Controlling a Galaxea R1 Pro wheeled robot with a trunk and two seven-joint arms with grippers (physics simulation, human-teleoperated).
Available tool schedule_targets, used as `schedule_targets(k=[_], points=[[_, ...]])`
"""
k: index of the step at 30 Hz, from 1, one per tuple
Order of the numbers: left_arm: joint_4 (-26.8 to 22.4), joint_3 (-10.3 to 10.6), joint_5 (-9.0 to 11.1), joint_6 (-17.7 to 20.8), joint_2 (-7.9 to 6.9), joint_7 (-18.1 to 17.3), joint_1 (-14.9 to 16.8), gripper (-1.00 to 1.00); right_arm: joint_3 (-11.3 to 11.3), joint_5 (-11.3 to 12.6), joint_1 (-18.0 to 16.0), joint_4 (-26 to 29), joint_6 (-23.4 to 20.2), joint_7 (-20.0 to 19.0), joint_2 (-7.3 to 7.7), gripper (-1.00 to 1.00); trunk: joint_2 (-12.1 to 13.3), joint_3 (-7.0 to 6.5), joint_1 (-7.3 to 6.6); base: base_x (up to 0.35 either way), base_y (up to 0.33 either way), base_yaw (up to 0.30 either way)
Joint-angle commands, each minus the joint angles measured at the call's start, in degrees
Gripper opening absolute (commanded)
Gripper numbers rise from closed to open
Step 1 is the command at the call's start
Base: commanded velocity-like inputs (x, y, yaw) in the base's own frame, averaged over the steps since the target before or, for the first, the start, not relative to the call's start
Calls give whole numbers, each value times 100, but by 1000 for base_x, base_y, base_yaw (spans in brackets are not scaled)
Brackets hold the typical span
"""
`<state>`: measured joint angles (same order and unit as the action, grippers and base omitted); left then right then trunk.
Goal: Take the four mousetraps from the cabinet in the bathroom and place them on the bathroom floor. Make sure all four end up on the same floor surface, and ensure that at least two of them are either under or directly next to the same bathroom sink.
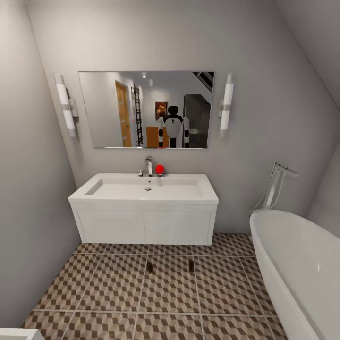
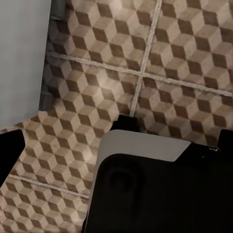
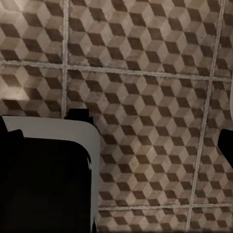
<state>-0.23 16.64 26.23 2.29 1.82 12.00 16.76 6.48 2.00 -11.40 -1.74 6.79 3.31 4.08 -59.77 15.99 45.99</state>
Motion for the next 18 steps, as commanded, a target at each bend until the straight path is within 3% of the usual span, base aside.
schedule_targets(k=[1, 7, 18], points=[[-3, 50, 37, 21, 2, 22, -21, 100, 46, 20, 0, -19, 34, 12, 2, 100, -5, 7, 0, 0, 0, 0], [-3, 50, 28, -21, 3, 9, -186, 100, 46, 16, 27, -19, 53, 4, 9, 100, -5, 7, 0, 0, 0, 76], [-5, 50, 23, -232, 3, -234, -297, 100, 46, 12, 71, -14, 67, 3, 41, 100, -5, 7, 0, 0, 0, 248]])
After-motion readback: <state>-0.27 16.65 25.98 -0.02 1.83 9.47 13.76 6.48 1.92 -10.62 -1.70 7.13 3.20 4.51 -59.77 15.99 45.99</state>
